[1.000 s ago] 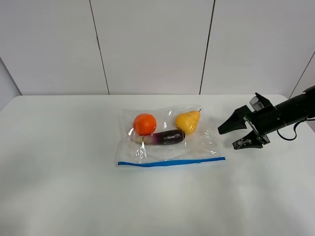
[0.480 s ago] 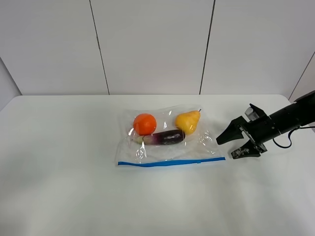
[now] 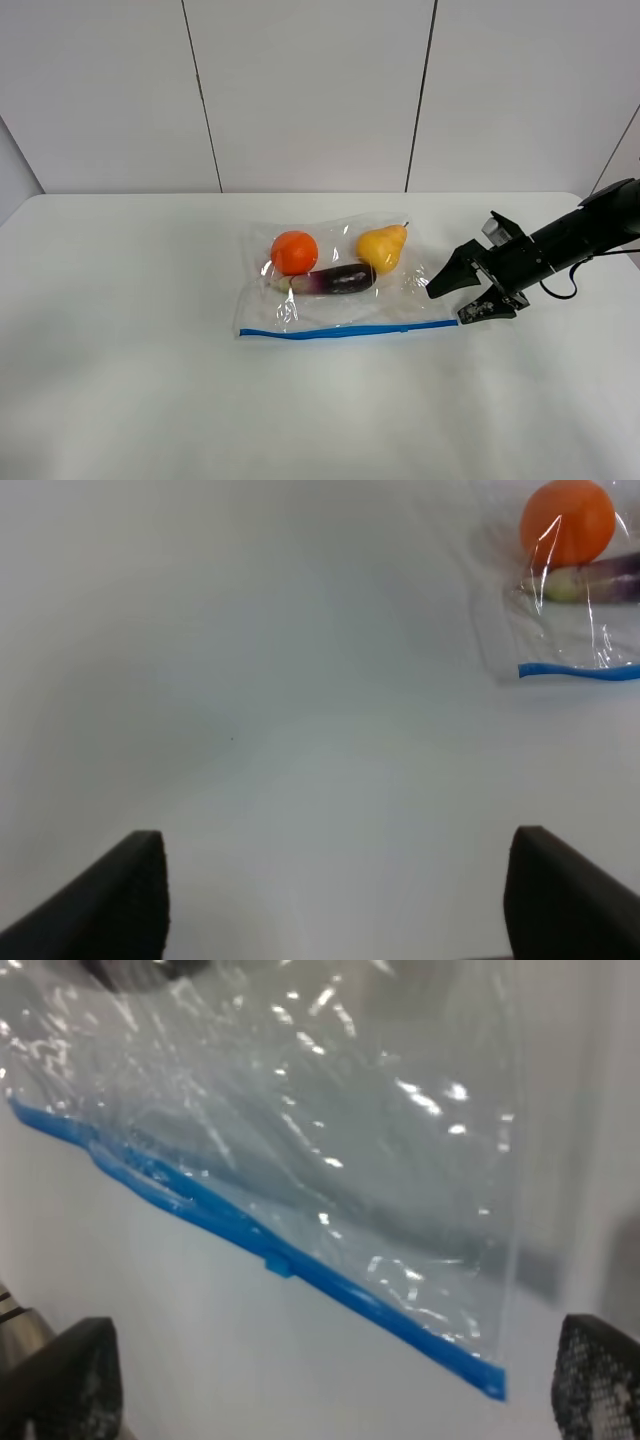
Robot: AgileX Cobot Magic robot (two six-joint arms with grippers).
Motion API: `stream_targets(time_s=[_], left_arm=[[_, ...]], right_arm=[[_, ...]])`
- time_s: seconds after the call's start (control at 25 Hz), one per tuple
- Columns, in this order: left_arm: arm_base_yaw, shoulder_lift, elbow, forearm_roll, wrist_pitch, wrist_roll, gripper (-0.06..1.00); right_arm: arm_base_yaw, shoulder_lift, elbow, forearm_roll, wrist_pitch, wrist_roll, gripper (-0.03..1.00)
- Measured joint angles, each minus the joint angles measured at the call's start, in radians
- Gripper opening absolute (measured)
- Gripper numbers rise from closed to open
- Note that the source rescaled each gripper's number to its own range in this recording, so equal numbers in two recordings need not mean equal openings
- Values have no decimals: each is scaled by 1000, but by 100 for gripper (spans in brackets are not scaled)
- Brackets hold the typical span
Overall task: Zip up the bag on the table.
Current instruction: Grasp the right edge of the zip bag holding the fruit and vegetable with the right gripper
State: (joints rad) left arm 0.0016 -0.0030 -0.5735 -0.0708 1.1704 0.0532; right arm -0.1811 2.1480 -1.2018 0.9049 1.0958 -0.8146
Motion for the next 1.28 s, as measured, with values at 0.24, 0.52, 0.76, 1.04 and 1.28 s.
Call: stream_targets(time_s=[0.24, 0.52, 0.76, 1.04, 1.28], left_arm=[[0, 0, 0, 0, 0, 0, 91], [0, 0, 0, 0, 0, 0, 91], [0, 0, 0, 0, 0, 0, 91], [0, 0, 0, 0, 0, 0, 91], [0, 0, 0, 0, 0, 0, 91]], right_arm=[[-8, 0, 0, -6, -4, 10, 95], [-8, 16, 43, 16, -2, -23, 95], [-8, 31, 58, 76, -8, -64, 95], [-8, 67, 58, 153, 20, -103, 95], [-8, 69, 58, 163, 22, -117, 95]])
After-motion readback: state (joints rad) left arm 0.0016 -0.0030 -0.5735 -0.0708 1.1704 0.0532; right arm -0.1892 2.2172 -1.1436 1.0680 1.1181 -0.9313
